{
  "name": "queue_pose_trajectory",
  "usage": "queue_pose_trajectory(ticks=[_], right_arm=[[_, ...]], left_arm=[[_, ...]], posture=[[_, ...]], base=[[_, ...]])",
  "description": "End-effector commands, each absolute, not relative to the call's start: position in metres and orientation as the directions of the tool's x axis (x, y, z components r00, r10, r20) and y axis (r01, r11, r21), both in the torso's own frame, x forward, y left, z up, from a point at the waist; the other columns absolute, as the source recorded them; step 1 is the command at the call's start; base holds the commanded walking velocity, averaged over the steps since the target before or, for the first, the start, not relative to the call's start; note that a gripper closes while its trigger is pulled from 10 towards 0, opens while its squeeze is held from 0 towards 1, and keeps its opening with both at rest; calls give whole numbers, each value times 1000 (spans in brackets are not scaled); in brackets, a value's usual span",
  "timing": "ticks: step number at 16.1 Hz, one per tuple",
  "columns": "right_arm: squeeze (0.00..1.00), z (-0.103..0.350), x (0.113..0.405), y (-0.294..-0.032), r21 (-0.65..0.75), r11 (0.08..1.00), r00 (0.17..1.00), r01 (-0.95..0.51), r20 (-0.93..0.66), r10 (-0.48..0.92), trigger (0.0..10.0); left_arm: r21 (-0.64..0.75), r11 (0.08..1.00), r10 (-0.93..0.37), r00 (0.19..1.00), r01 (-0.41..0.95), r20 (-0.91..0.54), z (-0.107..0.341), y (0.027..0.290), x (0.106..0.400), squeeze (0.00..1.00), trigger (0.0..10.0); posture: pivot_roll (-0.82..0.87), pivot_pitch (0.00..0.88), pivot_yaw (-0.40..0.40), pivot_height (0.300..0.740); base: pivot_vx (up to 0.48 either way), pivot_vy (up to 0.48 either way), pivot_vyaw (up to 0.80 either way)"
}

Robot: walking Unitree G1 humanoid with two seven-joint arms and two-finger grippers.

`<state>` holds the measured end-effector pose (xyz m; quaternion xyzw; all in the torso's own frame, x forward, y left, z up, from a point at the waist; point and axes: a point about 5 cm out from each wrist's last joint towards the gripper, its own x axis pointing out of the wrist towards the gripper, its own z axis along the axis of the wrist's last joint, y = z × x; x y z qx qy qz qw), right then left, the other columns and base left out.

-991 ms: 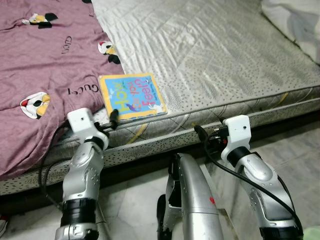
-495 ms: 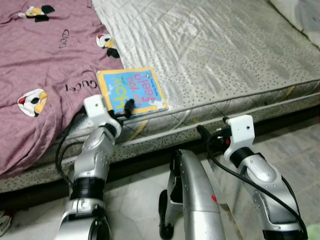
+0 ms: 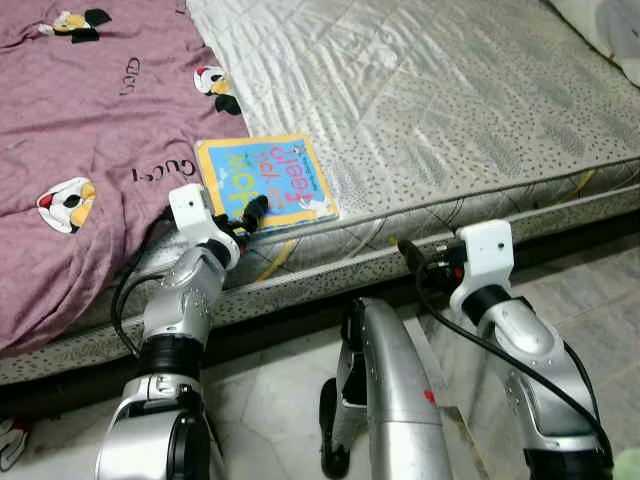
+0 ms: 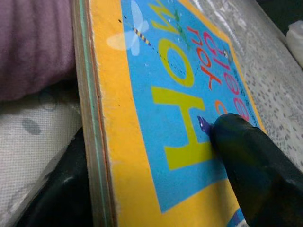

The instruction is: Clean up the room

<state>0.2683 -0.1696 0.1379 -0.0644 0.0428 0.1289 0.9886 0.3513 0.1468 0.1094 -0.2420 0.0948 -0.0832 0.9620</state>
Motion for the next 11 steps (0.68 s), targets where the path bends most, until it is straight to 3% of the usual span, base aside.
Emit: queue_pose_trajectory(ticks=[1,4,7,11], right_arm=[[0,136,270,-168,-131,955,962,-267,-102,255,10000],[0,138,275,-168,-130,957,964,-261,-93,250,10000],[0,144,276,-159,-43,941,941,-336,-56,334,10000],[0,143,265,-130,87,777,773,-623,-85,629,10000]], left_arm=[[-490,865,-211,965,108,-159,105,152,351,0,0],[-509,851,-230,963,129,-139,105,155,353,0,0],[-514,846,-237,963,139,-130,108,155,356,0,0],[-523,842,-229,965,133,-124,108,159,361,0,0]], posture=[[-177,169,-103,443],[-175,157,-104,443],[-177,132,-104,443],[-176,95,-101,443]], base=[[0,0,0],[0,0,0],[0,0,0],[0,0,0]])
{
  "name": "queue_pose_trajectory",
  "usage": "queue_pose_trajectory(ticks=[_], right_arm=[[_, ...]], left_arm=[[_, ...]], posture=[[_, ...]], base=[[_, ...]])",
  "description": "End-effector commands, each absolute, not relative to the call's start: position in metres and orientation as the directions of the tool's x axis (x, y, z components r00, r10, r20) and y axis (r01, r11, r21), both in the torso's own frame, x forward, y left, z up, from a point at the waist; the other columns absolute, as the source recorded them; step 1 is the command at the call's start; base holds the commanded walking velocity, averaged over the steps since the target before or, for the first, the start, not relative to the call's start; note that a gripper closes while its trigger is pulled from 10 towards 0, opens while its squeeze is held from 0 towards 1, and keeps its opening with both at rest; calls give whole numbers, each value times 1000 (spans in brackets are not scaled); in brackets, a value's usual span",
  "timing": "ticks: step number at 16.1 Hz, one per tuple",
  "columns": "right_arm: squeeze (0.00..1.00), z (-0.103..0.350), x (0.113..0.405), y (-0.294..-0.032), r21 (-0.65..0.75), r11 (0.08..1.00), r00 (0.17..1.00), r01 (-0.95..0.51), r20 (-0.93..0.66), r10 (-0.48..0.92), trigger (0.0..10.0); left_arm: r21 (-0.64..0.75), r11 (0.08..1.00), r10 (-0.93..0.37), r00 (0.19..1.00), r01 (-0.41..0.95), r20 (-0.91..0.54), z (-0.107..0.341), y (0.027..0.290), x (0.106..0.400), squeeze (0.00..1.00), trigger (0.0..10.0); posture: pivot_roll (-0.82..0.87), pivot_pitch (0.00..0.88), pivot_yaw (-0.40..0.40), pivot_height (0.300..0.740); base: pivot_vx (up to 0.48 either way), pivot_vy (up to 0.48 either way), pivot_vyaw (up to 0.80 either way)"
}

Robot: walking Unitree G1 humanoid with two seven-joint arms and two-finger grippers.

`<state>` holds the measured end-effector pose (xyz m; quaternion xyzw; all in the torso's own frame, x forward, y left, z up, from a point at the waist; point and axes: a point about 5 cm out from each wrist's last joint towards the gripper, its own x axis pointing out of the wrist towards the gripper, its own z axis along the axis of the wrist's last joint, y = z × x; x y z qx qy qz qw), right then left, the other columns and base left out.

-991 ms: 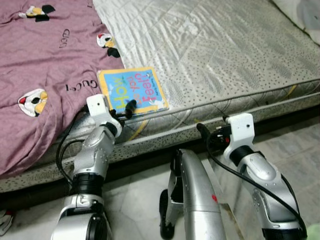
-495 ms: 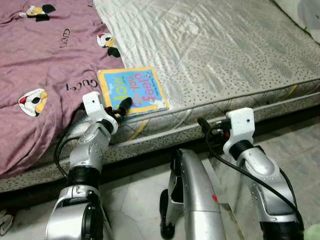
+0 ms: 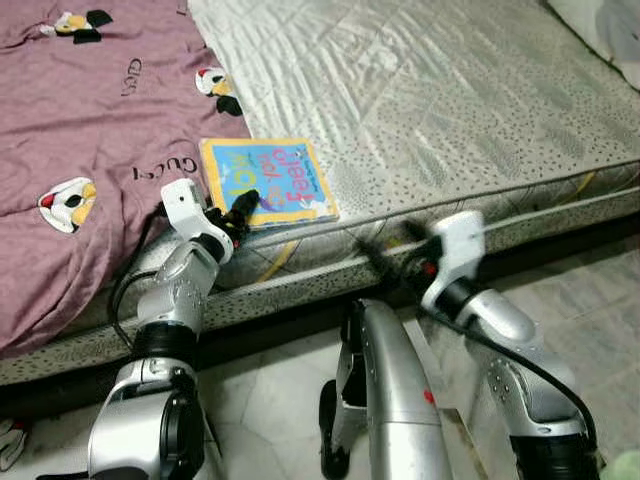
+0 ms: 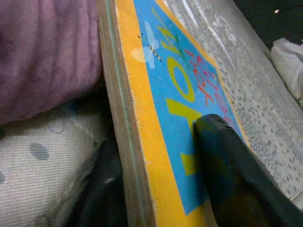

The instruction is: Clean up the room

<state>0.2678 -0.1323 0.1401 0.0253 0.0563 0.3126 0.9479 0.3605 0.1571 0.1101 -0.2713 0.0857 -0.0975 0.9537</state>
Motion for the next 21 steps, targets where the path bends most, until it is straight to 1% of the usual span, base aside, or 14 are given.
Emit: queue_pose_trajectory(ticks=[1,5,6,8,10,11,12,13,15,16,18,19,20,21], right_arm=[[0,143,267,-128,76,762,757,-643,-88,648,10000],[0,143,286,-120,68,755,752,-652,-66,656,10000],[0,144,289,-117,68,762,760,-644,-52,648,10000],[0,144,294,-109,64,758,758,-649,-34,652,10000],[0,144,297,-106,61,762,763,-644,-17,646,10000],[0,145,303,-103,57,779,781,-624,13,625,10000],[0,145,305,-103,56,784,786,-618,20,618,10000],[0,144,309,-102,53,819,821,-571,47,569,10000],[0,142,311,-98,52,835,836,-547,67,544,10000],[0,139,313,-97,42,856,856,-514,77,511,10000],[0,136,314,-98,33,880,879,-473,80,469,10000],[0,133,315,-99,19,897,895,-443,78,440,10000],[0,133,317,-101,5,906,904,-422,77,421,10000],[0,133,317,-102,5,908,905,-420,81,418,10000]], left_arm=[[-541,833,-219,967,117,-127,105,164,361,0,0],[-567,822,-151,982,62,-112,111,188,368,0,0],[-556,825,-180,980,101,-88,114,186,369,0,0],[-540,834,-183,980,111,-81,117,186,372,0,0],[-517,847,-156,987,121,-25,131,188,379,0,0],[-466,870,-133,987,159,89,162,192,389,0,0],[-452,875,-132,984,171,118,170,193,391,0,0],[-335,916,-138,957,222,257,208,197,396,0,0],[-213,949,-149,927,232,344,231,203,392,0,0],[-90,976,-143,897,198,419,243,211,380,0,0],[28,996,-86,881,82,465,241,224,357,0,0],[92,996,-41,876,-4,480,232,232,340,0,0],[129,991,-25,876,-43,482,225,234,328,0,0],[151,987,-23,874,-58,485,223,235,323,0,0]], posture=[[-175,86,-98,443],[-143,42,-73,443],[-136,33,-68,443],[-122,0,-54,443],[-111,0,-43,443],[-88,0,-38,443],[-83,0,-38,443],[-51,0,-39,443],[-26,0,-35,443],[-12,0,-9,443],[-6,0,5,443],[1,0,13,443],[7,0,9,443],[12,0,3,443]], base=[[0,0,0],[0,0,0],[0,0,0],[0,0,0],[0,0,0],[0,0,0],[0,0,0],[0,0,0],[0,0,0],[0,0,0],[0,0,0],[0,0,0],[0,0,0],[0,0,0]])
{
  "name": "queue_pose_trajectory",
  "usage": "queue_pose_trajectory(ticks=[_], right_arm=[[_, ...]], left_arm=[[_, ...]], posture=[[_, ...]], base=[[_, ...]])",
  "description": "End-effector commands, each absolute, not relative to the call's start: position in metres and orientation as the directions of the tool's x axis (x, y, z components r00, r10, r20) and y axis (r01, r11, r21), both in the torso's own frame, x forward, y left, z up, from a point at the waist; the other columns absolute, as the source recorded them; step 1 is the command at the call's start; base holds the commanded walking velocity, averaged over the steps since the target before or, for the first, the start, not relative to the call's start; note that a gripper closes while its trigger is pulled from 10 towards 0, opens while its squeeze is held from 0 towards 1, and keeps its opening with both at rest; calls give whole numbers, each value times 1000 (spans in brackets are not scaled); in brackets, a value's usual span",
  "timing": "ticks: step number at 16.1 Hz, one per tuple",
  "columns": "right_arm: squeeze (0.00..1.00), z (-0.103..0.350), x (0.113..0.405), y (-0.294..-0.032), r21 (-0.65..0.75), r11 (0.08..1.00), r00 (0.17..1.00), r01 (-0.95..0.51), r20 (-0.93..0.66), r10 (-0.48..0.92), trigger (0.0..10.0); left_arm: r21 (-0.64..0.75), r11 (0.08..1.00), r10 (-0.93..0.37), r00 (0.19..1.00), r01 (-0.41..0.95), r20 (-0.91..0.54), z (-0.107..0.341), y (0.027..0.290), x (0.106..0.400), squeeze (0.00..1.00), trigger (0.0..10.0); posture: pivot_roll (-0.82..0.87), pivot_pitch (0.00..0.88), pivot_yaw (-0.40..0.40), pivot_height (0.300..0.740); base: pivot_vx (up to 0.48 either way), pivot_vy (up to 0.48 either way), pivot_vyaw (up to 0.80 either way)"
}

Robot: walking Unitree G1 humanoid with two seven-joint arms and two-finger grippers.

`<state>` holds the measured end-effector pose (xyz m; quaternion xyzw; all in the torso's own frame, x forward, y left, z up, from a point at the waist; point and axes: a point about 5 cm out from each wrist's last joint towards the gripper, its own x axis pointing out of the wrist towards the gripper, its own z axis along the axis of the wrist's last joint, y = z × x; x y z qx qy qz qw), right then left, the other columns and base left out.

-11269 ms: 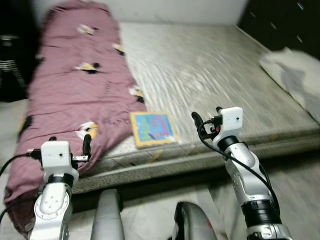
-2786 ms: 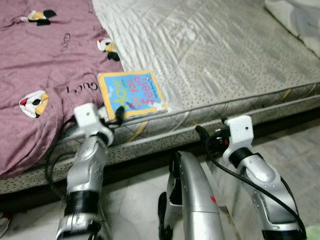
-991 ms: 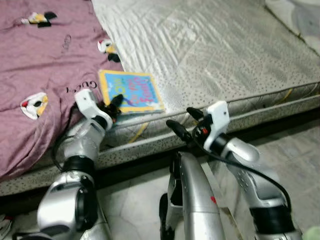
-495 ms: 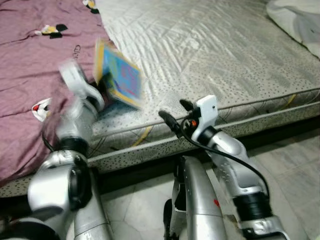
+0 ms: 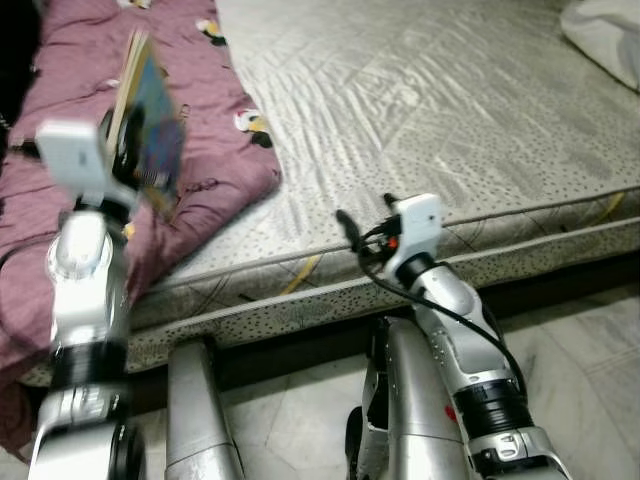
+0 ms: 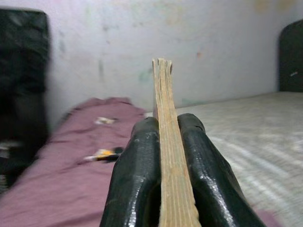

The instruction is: Clean up the room

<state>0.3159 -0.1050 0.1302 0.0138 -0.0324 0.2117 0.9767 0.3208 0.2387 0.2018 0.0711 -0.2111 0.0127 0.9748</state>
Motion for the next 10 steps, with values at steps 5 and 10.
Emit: queue_pose_trajectory(ticks=[5,10], right_arm=[[0,136,320,-109,40,918,915,-394,114,387,10000],[0,136,325,-106,40,923,919,-384,120,377,10000]], left_arm=[[193,955,108,866,-227,488,210,236,280,0,0],[176,937,231,913,-302,337,173,228,262,0,10000]], posture=[[33,0,-36,468],[33,0,-38,518]], base=[[0,0,0],[0,0,0]])
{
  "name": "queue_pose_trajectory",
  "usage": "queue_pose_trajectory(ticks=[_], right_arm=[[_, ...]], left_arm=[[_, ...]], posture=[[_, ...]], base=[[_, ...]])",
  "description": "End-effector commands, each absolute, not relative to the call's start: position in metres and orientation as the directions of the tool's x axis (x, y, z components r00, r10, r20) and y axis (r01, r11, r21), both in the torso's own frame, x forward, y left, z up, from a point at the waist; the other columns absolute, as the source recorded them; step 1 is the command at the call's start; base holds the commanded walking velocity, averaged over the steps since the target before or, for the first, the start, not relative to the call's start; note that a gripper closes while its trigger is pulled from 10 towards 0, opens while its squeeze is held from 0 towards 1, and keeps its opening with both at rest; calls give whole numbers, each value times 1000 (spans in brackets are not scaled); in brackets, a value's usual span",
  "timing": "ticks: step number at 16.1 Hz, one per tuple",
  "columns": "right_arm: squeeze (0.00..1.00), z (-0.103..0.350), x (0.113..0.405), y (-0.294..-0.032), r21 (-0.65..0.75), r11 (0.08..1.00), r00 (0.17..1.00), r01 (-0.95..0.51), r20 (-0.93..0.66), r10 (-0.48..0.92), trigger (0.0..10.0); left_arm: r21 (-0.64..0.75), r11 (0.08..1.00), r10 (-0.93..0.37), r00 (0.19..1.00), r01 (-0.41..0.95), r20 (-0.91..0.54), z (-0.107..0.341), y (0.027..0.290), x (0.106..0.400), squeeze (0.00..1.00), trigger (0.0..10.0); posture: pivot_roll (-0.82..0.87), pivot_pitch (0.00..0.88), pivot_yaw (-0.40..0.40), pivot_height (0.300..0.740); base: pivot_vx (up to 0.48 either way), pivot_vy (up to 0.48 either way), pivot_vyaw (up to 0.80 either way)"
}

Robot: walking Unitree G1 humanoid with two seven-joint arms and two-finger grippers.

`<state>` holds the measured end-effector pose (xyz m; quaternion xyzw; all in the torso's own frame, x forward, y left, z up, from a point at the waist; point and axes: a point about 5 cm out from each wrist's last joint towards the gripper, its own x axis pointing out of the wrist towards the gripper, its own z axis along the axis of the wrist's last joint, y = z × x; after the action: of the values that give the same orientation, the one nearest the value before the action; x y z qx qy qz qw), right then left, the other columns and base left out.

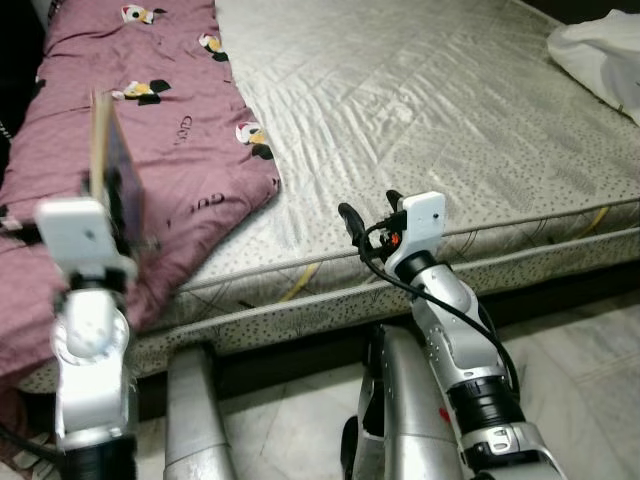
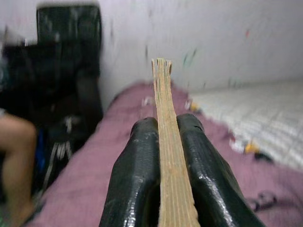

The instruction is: Clean up the room

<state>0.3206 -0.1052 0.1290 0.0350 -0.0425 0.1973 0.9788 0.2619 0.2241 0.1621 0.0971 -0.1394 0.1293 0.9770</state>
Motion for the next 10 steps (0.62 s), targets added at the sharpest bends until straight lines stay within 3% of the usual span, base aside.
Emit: queue_pose_trajectory(ticks=[1,10], right_arm=[[0,138,326,-108,44,927,923,-373,123,365,10000],[0,135,329,-110,54,936,932,-349,121,341,10000]], left_arm=[[145,940,256,917,-310,304,167,226,262,0,10000],[87,951,264,927,-296,267,173,208,265,0,10000]], posture=[[33,0,-38,533],[29,0,-29,628]], base=[[0,0,0],[0,0,0]])
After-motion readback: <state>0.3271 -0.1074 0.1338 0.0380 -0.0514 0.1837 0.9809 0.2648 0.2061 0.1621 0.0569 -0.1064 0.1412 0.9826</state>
